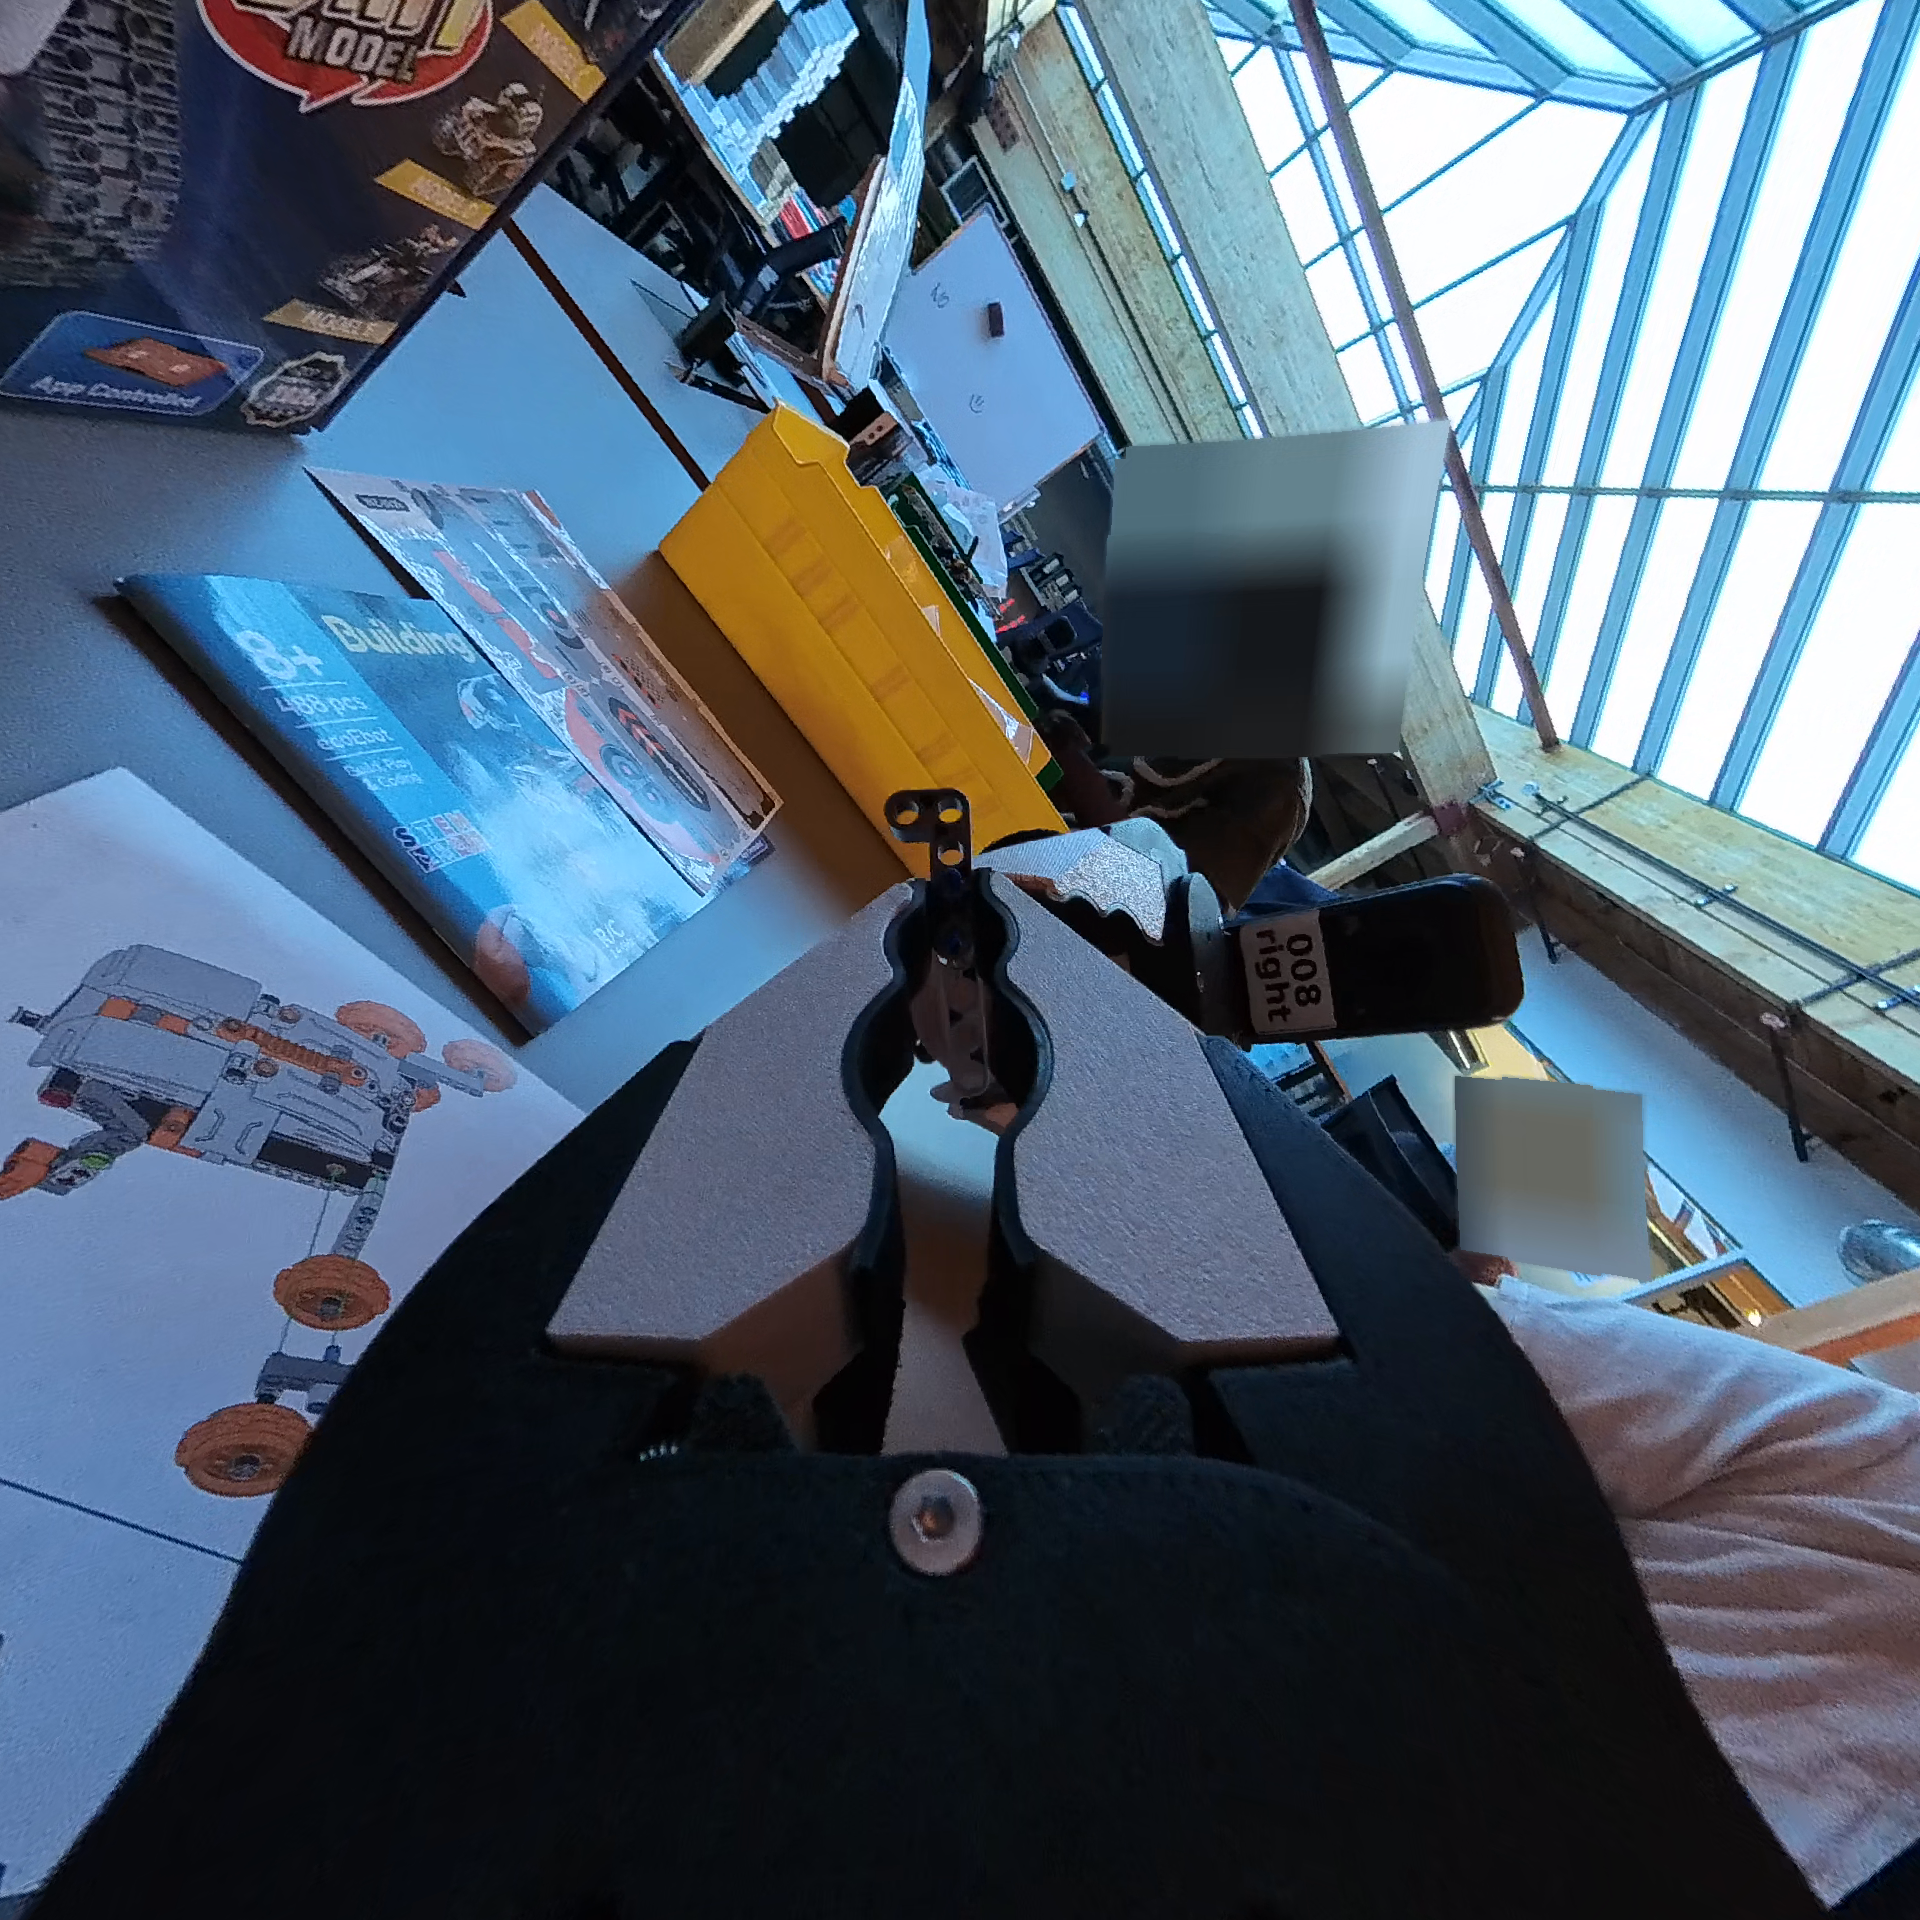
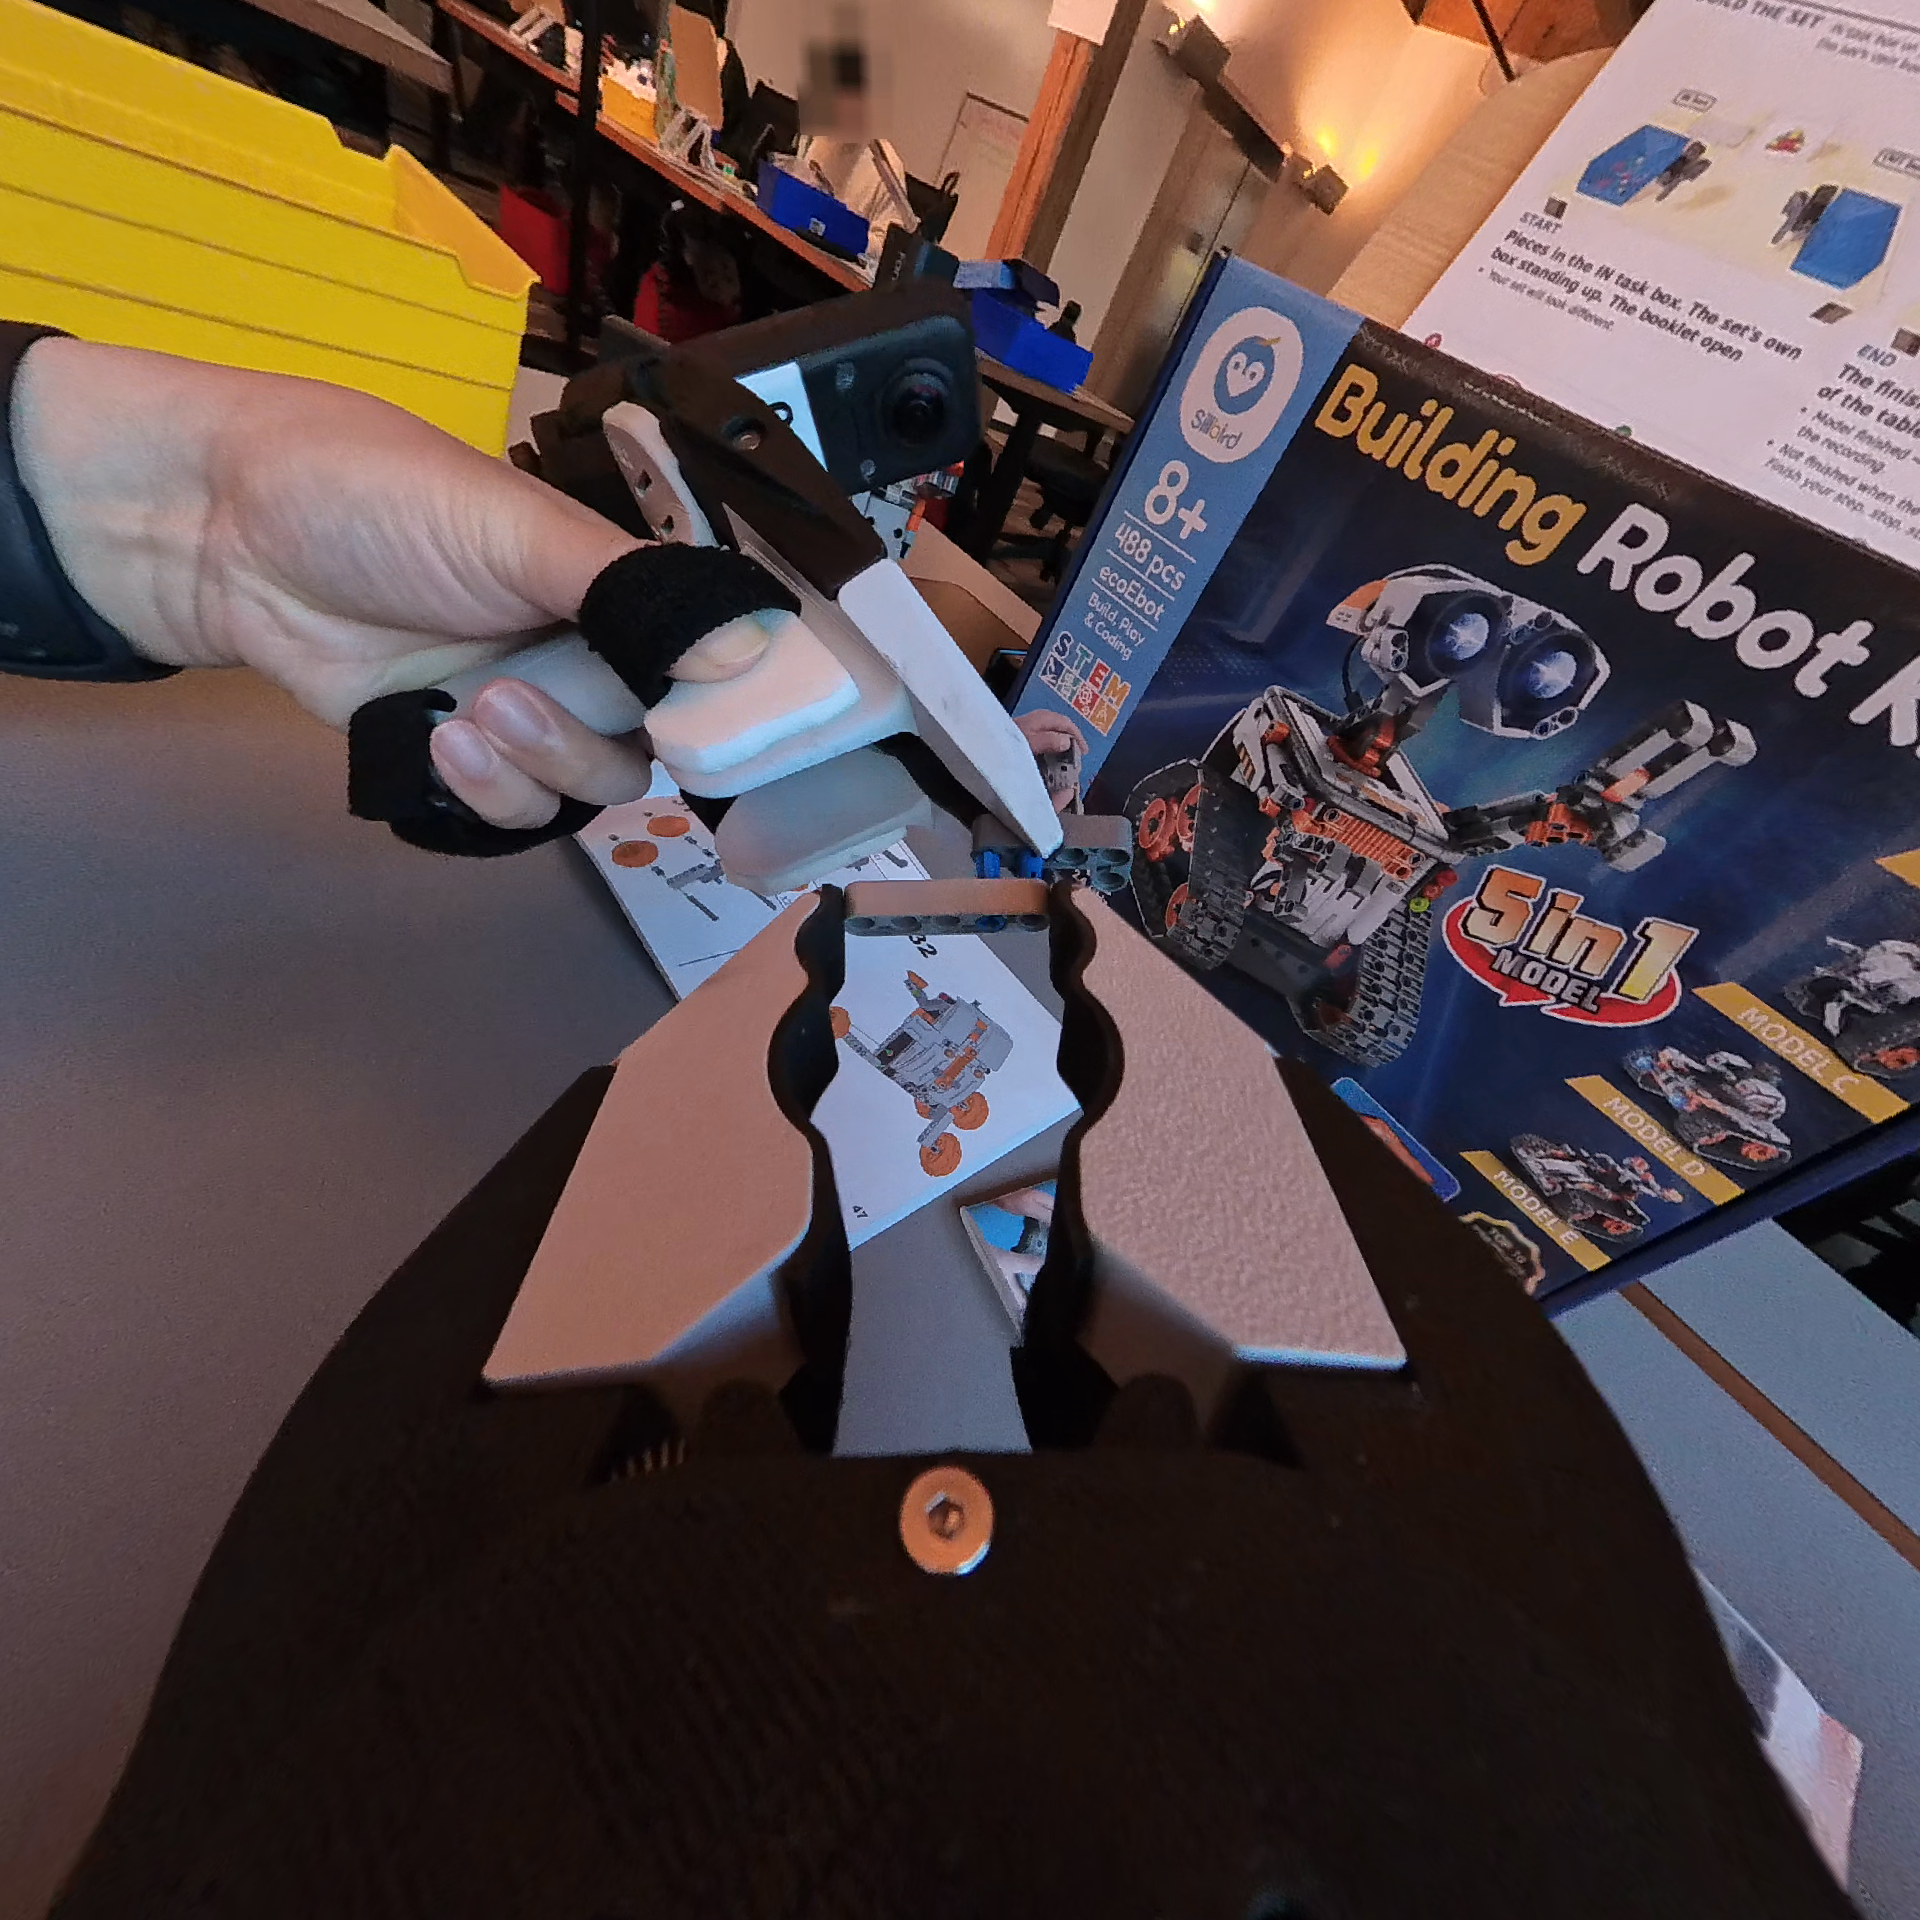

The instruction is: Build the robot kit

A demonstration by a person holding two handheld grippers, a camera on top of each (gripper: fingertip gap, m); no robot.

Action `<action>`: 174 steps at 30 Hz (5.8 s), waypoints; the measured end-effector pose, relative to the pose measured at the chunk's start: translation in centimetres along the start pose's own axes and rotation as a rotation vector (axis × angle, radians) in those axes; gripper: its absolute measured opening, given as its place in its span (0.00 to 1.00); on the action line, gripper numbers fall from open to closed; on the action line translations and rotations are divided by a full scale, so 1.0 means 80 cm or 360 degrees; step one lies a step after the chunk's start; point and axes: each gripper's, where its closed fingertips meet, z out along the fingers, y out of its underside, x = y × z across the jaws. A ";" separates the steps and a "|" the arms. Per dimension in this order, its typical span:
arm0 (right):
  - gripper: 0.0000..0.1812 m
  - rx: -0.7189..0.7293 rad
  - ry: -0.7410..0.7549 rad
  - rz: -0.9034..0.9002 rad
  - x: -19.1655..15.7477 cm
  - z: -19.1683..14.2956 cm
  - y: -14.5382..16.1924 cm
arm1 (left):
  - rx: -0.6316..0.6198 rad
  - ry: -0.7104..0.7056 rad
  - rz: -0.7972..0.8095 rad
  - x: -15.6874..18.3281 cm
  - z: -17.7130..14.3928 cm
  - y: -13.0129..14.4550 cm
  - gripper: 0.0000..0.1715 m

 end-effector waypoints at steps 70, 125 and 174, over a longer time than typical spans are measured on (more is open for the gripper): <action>0.03 -0.1089 -0.0658 0.0942 0.070 -0.165 0.087 | -0.0102 -0.0125 0.0197 0.015 -0.027 -0.017 0.02; 0.12 -0.1247 -0.0131 0.0498 -0.012 -0.138 0.125 | 0.0089 0.0071 0.0031 0.028 -0.075 -0.044 0.02; 0.22 -0.0687 -0.0728 0.0127 -0.055 -0.111 0.135 | -0.0190 -0.0012 -0.0079 -0.003 -0.037 0.005 0.02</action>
